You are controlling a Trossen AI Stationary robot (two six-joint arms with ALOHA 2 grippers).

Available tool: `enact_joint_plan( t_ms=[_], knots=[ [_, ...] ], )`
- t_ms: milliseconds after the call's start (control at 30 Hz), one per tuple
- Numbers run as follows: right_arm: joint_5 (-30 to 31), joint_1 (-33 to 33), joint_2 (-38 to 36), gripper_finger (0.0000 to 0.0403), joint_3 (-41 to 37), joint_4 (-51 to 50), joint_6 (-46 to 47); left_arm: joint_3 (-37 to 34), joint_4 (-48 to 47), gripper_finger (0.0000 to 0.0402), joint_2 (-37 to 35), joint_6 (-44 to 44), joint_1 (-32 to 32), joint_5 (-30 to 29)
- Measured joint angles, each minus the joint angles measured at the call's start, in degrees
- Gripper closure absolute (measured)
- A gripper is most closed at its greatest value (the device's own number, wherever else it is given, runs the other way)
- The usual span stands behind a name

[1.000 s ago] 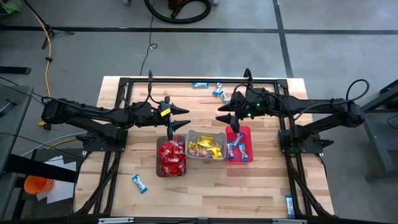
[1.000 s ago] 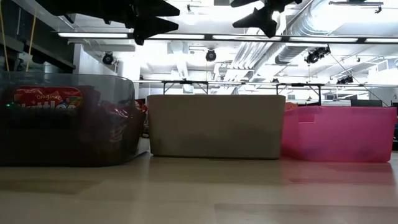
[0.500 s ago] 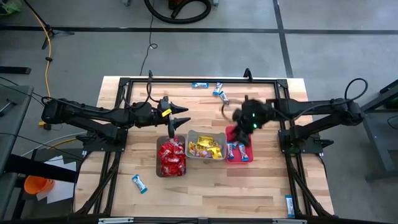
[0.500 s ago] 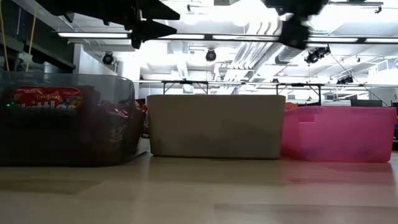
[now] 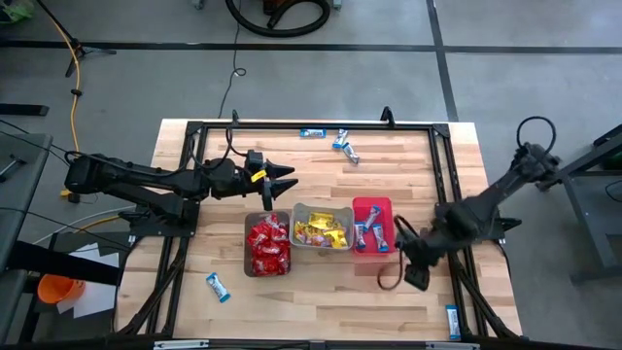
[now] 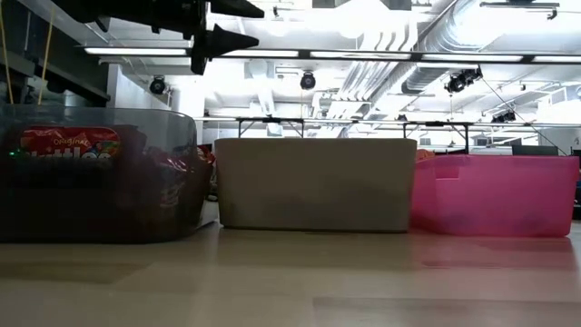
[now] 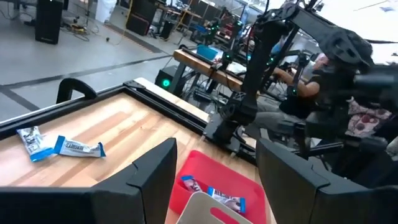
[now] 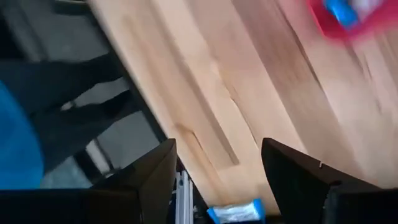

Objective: Sort candy
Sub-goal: Put the white chocolate into the pink bin

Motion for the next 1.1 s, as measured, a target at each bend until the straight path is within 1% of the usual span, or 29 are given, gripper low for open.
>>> enact_joint_plan(
  t_ms=[33,100,167,200,367,400,500,600,767,900,1100],
  knots=[
    [1.1,1.9,0.8,0.0171,0.0,-0.6,4.3,0.0,0.0,0.0198,0.0,0.2,0.0,0.0],
    [1.2,4.7,3.4,0.0171,0.0,-1.2,11.4,0.0,0.0,0.0198,0.0,0.2,0.0,0.0],
    [-1.8,6.6,6.7,0.0171,0.0,-1.1,15.0,0.0,0.0,0.0198,0.0,0.2,0.0,0.0],
    [-4.6,7.2,8.7,0.0171,0.0,-0.8,15.8,0.0,0.0,0.0198,0.0,0.2,0.0,0.0],
    [-22.4,8.7,18.7,0.0171,0.0,3.3,15.6,0.0,0.0,0.0198,0.0,0.2,0.0,0.0],
    [-24.7,9.2,20.7,0.0171,0.0,4.5,15.5,0.0,0.0,0.0198,0.0,0.2,0.0,0.0],
    [-28.7,11.2,26.3,0.0171,0.0,7.5,14.1,0.0,0.0,0.0198,0.0,0.2,0.0,0.0],
    [-33.0,13.1,31.0,0.0171,0.0,7.7,11.4,0.0,0.0,0.0198,0.0,0.2,0.0,0.0],
    [-35.7,14.8,36.1,0.0171,0.0,8.1,9.4,0.0,0.0,0.0198,0.0,0.2,0.0,0.0],
    [-36.5,16.7,39.9,0.0171,0.0,8.4,7.6,0.0,0.0,0.0198,0.0,0.2,0.0,0.0],
    [-37.9,18.5,44.5,0.0171,0.0,7.9,6.0,0.0,0.0,0.0198,0.0,0.2,0.0,-1.7]
  ],
)
